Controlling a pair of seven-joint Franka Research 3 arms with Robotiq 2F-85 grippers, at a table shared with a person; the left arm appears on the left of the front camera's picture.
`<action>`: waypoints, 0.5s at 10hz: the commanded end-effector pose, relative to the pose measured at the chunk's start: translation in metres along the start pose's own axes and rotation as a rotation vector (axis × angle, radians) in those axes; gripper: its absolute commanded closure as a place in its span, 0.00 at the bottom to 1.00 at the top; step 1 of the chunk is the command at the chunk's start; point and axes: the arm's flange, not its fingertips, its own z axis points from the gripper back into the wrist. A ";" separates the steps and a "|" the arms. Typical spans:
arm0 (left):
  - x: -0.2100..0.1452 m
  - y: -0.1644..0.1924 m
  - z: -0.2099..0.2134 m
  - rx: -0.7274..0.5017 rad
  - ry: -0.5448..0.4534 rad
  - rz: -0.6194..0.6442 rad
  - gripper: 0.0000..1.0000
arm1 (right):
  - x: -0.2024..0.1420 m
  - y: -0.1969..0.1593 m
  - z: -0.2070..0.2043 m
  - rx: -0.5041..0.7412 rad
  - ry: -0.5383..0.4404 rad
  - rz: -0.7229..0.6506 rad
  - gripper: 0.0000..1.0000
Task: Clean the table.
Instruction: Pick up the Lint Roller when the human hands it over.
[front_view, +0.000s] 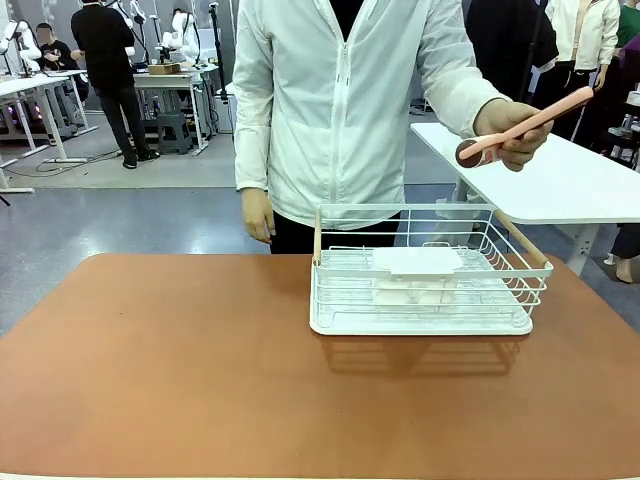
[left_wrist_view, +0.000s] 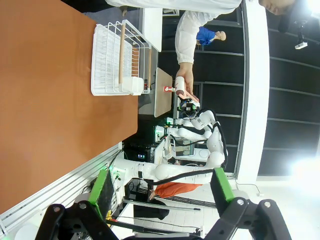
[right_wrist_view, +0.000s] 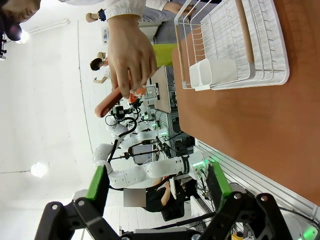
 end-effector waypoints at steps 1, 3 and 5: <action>-0.002 -0.002 0.002 -0.004 -0.003 0.000 0.00 | -0.002 0.001 0.001 -0.001 -0.006 0.002 0.00; -0.002 -0.002 0.002 -0.004 -0.003 0.000 0.00 | -0.002 0.001 0.001 -0.001 -0.006 0.002 0.00; -0.002 -0.002 0.002 -0.004 -0.003 0.000 0.00 | -0.008 0.016 -0.009 -0.086 -0.094 -0.051 0.00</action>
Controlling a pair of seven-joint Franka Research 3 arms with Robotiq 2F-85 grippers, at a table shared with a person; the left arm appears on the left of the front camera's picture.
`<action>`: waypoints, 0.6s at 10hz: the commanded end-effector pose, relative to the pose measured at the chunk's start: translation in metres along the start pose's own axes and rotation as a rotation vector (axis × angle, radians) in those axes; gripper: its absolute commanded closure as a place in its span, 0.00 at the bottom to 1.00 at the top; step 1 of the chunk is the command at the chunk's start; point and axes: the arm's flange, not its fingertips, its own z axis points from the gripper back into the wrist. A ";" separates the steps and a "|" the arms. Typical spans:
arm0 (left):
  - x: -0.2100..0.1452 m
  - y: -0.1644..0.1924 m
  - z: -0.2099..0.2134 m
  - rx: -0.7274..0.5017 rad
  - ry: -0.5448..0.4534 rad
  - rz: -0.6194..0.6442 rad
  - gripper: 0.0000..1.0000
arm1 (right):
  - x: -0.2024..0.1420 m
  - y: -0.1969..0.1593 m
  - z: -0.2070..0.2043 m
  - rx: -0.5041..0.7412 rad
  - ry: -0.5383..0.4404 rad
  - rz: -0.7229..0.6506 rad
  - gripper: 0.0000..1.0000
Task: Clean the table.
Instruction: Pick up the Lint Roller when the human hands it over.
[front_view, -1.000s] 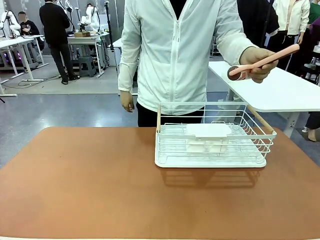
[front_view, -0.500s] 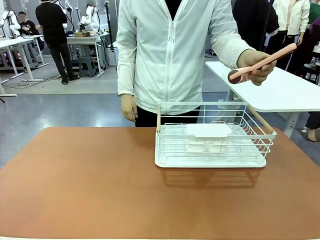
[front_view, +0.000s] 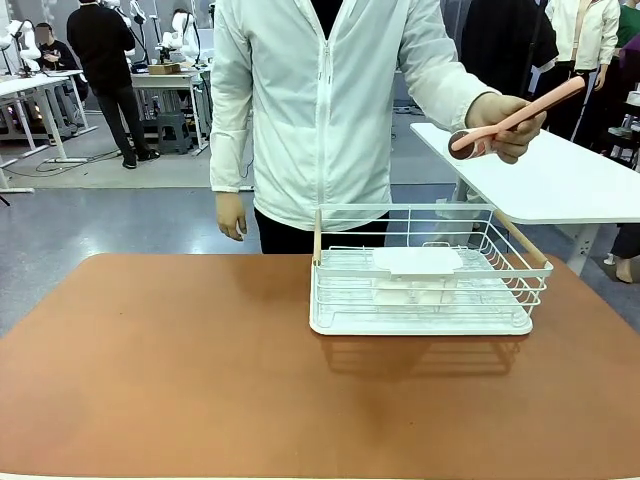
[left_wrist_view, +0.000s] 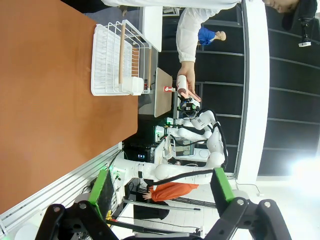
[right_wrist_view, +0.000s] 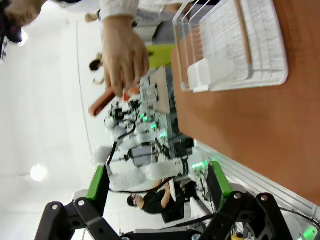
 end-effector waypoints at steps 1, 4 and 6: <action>-0.002 -0.002 0.002 -0.004 -0.003 0.000 0.00 | -0.027 0.042 -0.021 -0.140 -0.146 -0.130 0.00; -0.002 -0.002 0.002 -0.004 -0.003 0.000 0.00 | -0.067 0.117 -0.062 -0.293 -0.328 -0.381 0.00; -0.002 -0.002 0.002 -0.004 -0.003 0.000 0.00 | -0.088 0.146 -0.110 -0.357 -0.402 -0.423 0.00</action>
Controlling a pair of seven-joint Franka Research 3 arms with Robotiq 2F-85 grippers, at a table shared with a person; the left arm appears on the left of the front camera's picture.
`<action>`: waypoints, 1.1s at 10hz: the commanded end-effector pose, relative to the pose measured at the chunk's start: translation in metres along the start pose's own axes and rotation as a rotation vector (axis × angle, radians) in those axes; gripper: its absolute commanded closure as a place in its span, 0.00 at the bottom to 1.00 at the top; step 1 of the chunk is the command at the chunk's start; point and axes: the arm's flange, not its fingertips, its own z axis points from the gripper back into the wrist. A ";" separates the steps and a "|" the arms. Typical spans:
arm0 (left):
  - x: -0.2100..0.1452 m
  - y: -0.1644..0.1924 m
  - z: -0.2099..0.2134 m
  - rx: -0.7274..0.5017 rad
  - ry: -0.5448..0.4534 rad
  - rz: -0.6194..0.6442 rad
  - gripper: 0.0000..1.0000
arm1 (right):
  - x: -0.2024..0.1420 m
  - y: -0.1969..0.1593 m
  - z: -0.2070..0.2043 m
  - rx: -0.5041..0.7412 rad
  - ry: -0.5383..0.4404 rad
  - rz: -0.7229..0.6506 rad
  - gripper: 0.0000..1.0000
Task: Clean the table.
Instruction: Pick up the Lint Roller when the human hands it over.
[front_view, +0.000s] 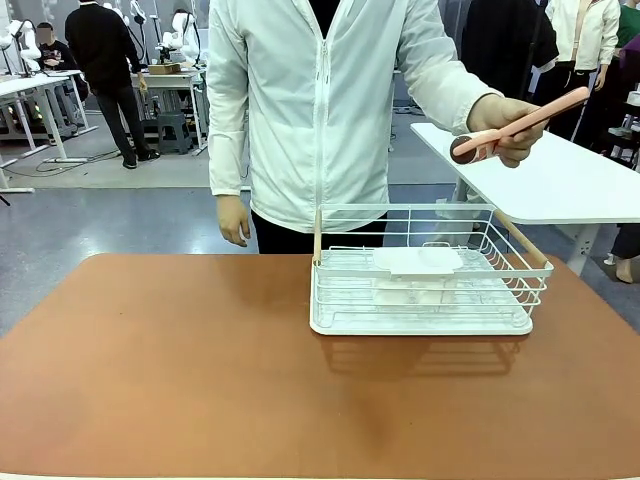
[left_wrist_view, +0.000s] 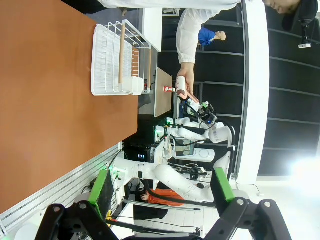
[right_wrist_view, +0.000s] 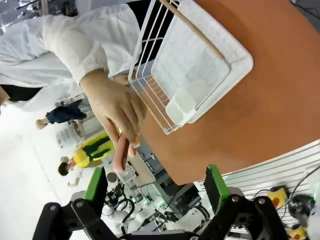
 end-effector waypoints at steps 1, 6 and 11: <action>-0.001 -0.002 0.002 -0.004 -0.003 0.000 0.00 | -0.039 0.011 -0.037 -0.024 -0.029 -0.023 0.00; -0.001 -0.002 0.002 -0.004 -0.003 0.000 0.00 | -0.080 0.021 -0.091 0.024 -0.091 0.019 0.00; -0.001 -0.002 0.002 -0.004 -0.003 0.000 0.00 | -0.101 0.020 -0.111 0.087 -0.116 0.044 0.00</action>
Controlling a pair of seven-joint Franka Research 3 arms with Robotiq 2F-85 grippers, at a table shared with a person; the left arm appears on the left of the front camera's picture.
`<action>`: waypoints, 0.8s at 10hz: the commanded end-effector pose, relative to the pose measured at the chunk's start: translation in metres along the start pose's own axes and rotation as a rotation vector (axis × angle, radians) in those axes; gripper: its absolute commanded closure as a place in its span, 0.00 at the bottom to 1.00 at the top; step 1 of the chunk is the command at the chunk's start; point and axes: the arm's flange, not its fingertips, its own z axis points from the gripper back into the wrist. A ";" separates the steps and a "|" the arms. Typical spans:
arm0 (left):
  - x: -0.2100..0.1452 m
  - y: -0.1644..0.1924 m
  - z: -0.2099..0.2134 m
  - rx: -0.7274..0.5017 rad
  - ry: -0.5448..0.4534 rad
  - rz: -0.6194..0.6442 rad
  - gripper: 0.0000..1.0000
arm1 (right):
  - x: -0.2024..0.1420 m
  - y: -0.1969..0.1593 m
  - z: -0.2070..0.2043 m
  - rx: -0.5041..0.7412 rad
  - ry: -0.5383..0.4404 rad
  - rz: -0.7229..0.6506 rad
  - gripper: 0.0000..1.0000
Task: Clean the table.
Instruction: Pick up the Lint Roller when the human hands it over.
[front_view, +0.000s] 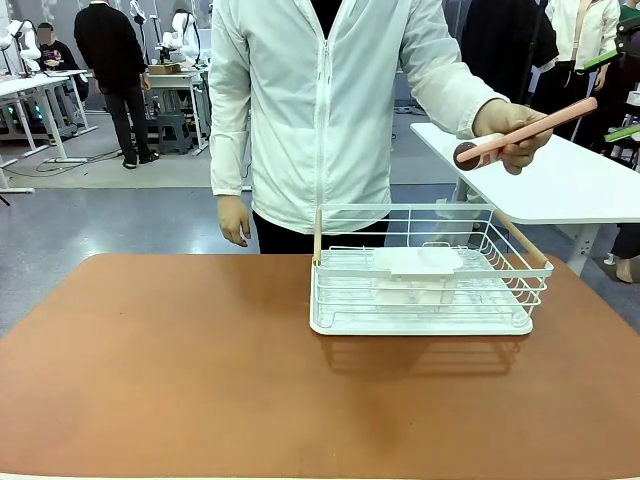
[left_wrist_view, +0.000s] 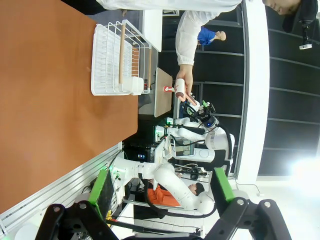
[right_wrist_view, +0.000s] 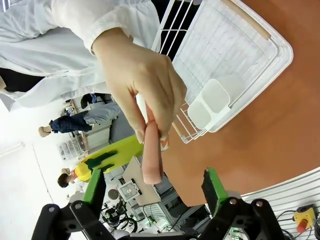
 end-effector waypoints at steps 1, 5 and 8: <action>-0.002 -0.002 0.002 -0.004 -0.003 0.000 0.00 | -0.012 -0.004 -0.018 0.007 -0.030 0.001 0.00; -0.002 -0.002 0.002 -0.004 -0.003 0.000 0.00 | -0.015 -0.006 -0.042 -0.005 -0.061 0.010 0.00; -0.002 -0.002 0.002 -0.004 -0.003 0.000 0.00 | -0.011 -0.005 -0.045 0.002 -0.054 -0.004 0.00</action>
